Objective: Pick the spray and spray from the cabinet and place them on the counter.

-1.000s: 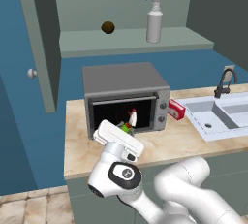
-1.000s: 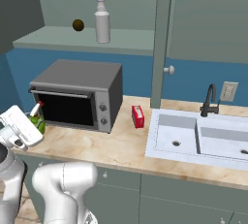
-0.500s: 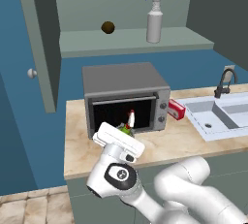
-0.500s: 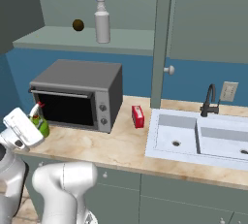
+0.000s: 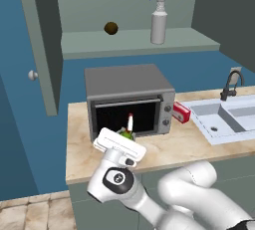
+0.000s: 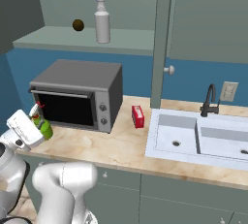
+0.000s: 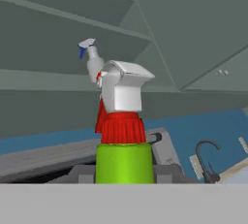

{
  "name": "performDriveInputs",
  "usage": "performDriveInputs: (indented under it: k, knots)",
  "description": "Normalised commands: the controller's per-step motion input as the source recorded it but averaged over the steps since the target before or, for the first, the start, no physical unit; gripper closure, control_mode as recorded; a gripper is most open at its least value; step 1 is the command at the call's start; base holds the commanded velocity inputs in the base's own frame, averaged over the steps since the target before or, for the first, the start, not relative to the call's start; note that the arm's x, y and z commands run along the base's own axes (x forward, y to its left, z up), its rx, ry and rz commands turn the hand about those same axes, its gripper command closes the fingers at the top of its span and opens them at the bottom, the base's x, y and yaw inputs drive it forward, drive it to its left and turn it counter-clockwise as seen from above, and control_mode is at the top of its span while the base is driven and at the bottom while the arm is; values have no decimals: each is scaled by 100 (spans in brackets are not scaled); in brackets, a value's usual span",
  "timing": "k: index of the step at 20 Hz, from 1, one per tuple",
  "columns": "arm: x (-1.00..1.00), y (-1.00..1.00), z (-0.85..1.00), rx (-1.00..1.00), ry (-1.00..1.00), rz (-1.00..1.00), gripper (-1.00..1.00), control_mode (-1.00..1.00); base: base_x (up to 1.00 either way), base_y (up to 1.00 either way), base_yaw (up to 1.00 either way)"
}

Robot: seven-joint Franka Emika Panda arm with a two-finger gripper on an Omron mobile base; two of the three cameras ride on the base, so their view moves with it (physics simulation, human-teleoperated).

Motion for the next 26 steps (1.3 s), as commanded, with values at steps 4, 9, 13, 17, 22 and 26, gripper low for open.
performDriveInputs:
  k: [4, 9, 13, 17, 22, 26]
  knots:
    - [10, 15, -30, 0, 2, -2, 100, -100, 0, 0, 0]
    - [10, 13, -36, 0, 3, -2, 100, -100, 0, 0, 0]
    - [13, 9, -32, 0, 1, -2, 100, -100, 0, 0, 0]
    - [15, 10, -27, 0, 1, -2, 100, -100, 0, 0, 0]
    - [18, 10, -25, 0, 0, -2, 100, -100, 0, 0, 0]
    - [19, 8, -26, 0, 0, -3, 100, -100, 0, 0, 0]
